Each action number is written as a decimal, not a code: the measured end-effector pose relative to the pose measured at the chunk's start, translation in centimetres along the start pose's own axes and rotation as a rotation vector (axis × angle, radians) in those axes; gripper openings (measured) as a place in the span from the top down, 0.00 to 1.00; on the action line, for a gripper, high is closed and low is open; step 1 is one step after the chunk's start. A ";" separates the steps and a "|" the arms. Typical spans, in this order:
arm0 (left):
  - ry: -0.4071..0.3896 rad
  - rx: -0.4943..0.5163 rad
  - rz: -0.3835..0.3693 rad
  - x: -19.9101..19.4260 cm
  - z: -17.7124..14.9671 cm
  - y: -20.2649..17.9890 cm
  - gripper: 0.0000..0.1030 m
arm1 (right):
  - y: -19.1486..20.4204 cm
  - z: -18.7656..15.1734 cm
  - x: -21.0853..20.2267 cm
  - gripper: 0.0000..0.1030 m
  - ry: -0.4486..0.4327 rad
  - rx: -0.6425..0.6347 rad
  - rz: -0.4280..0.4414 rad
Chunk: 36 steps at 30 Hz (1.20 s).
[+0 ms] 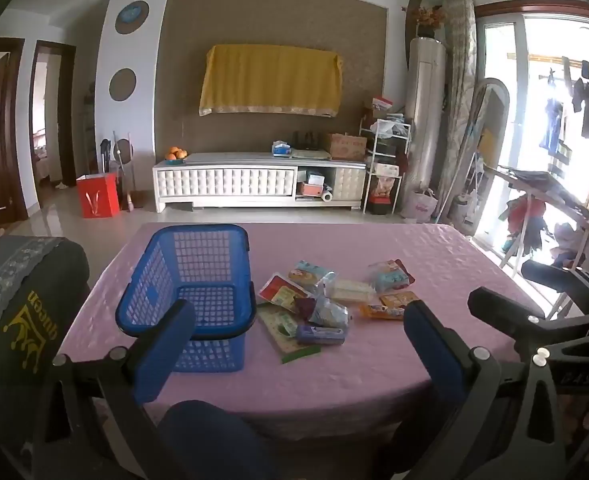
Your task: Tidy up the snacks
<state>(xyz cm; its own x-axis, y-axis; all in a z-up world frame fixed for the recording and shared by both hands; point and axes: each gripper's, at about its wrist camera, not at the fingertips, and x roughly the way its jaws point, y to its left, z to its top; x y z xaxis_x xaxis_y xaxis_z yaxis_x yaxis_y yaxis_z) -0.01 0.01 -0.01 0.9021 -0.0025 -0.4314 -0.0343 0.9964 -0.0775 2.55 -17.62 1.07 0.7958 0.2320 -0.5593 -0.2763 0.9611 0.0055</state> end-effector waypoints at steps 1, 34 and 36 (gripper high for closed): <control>0.026 -0.004 0.003 0.1 0.0 0.0 0.00 | 0.0 0.0 0.0 0.00 0.000 -0.001 0.000; 0.030 -0.014 -0.013 0.2 -0.1 -0.7 0.00 | -0.3 -0.2 0.3 0.00 0.030 0.007 0.009; 0.030 -0.016 -0.013 0.2 -0.1 -0.7 0.00 | -0.3 -0.2 0.1 0.00 0.031 0.007 0.008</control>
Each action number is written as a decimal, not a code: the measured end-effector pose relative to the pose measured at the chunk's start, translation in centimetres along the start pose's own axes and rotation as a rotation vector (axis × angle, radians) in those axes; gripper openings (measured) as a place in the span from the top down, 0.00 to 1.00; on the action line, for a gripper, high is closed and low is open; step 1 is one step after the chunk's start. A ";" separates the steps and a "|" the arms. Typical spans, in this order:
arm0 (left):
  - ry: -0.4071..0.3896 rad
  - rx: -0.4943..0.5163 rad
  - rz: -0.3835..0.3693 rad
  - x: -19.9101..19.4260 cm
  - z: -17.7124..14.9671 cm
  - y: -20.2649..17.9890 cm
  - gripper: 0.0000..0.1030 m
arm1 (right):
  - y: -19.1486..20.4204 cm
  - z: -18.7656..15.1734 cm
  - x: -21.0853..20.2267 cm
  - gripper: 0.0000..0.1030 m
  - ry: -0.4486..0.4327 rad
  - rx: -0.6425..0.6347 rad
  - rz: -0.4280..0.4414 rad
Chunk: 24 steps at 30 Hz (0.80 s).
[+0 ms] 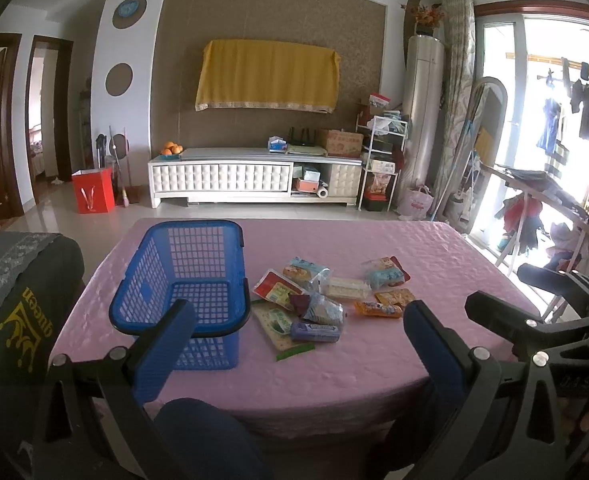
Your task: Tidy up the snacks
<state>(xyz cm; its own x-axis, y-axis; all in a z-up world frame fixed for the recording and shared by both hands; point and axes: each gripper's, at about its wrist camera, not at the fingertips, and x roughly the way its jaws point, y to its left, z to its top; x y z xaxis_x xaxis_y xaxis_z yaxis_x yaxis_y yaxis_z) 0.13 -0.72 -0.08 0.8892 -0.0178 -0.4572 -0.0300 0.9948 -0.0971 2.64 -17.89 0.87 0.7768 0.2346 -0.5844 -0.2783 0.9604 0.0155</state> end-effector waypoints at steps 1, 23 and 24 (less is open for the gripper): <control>0.001 0.001 -0.001 0.0 0.0 0.0 0.00 | 0.0 0.0 0.0 0.00 -0.001 0.000 0.001; 0.012 0.001 -0.015 0.1 -0.4 0.5 0.00 | -0.1 0.1 -0.3 0.00 -0.012 -0.007 0.003; 0.013 0.002 -0.013 0.1 -0.4 0.5 0.00 | -0.1 0.1 -0.4 0.00 -0.013 -0.007 0.004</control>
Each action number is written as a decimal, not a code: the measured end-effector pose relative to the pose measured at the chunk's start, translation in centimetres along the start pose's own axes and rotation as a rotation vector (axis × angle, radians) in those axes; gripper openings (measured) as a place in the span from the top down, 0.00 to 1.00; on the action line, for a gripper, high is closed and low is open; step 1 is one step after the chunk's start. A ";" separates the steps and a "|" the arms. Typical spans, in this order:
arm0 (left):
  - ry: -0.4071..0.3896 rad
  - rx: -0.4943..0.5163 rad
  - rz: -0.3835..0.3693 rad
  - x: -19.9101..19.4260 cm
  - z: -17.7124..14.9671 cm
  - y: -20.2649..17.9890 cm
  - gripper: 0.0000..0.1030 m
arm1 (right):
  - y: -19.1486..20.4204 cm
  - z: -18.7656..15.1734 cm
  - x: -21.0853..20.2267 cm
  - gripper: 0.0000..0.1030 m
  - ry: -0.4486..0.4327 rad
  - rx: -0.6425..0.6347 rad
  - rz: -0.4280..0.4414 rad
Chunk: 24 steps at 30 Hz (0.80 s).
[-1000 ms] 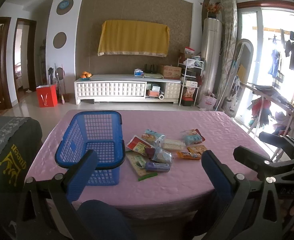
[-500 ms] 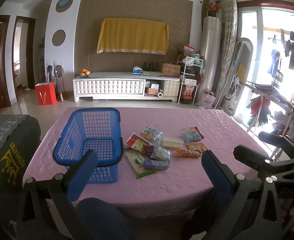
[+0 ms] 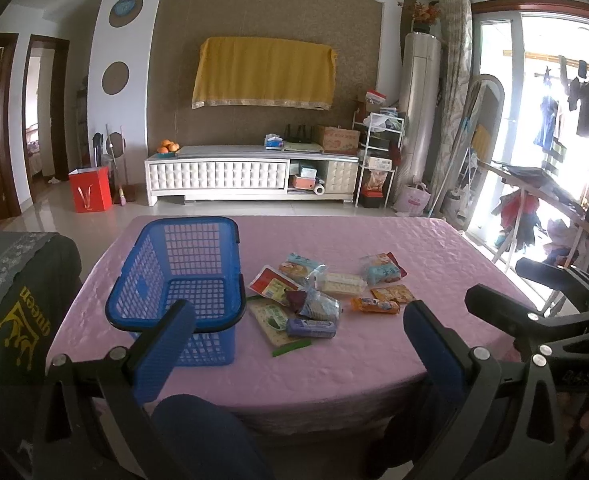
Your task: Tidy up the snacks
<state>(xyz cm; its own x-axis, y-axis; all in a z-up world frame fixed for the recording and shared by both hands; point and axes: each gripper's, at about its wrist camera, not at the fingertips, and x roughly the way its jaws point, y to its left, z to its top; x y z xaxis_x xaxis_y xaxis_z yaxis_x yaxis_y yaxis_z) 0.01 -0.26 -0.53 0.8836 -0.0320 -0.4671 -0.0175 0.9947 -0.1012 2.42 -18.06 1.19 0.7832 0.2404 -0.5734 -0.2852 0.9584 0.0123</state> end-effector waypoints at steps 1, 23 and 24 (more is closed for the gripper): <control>0.001 0.000 -0.001 0.0 0.0 0.0 0.00 | 0.0 0.0 0.1 0.00 0.001 0.001 0.001; -0.013 0.016 0.004 -0.6 0.2 -0.5 0.00 | -0.4 -0.1 -0.3 0.00 -0.003 0.014 0.000; -0.014 0.015 0.005 -0.7 0.2 -0.6 0.00 | -0.5 -0.1 -0.3 0.00 0.000 0.014 -0.004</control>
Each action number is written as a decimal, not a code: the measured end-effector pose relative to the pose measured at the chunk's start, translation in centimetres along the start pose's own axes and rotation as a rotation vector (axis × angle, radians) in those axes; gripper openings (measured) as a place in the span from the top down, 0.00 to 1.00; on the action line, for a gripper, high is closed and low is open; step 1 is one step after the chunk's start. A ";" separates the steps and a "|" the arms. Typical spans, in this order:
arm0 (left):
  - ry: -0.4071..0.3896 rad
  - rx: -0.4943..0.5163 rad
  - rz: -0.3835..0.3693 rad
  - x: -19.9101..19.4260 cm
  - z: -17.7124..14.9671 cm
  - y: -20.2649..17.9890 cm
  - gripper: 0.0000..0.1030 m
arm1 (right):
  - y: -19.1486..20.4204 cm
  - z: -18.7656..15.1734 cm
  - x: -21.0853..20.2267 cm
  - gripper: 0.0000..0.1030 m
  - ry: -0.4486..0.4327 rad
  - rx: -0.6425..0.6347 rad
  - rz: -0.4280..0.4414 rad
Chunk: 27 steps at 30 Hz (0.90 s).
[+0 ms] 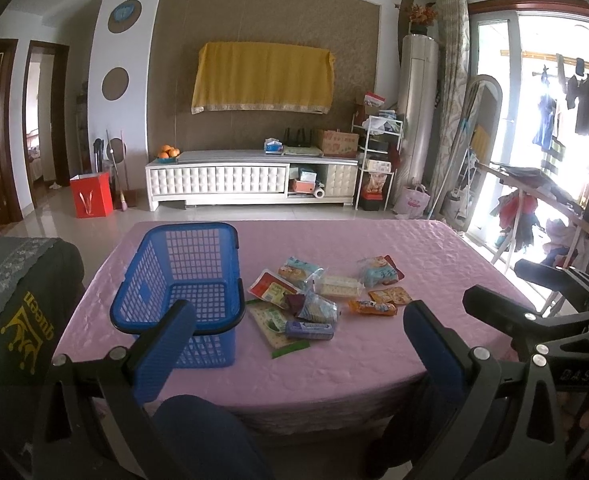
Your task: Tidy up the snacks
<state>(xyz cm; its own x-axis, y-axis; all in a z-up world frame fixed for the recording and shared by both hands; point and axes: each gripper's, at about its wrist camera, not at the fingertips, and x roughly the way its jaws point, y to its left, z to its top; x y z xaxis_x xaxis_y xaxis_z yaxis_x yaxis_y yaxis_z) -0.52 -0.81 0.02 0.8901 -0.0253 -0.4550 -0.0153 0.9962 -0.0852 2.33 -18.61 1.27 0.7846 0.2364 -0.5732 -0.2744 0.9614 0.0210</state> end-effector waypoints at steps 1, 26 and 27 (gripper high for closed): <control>0.000 0.000 -0.001 0.0 0.0 0.0 0.00 | -0.1 0.0 0.0 0.00 0.001 0.000 -0.002; 0.149 -0.010 0.001 12.8 5.2 -2.1 0.00 | -7.9 4.9 11.8 0.00 0.166 0.049 0.062; 0.160 -0.010 0.006 13.6 5.3 -2.2 0.00 | -8.2 5.0 12.7 0.00 0.177 0.045 0.065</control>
<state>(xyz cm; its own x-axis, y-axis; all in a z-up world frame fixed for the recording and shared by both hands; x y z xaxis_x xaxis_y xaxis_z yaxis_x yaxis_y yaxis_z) 14.08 -2.89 -1.31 0.8063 -0.0327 -0.5906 -0.0260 0.9955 -0.0906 17.28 -22.84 -2.08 0.6549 0.2735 -0.7045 -0.2933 0.9511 0.0966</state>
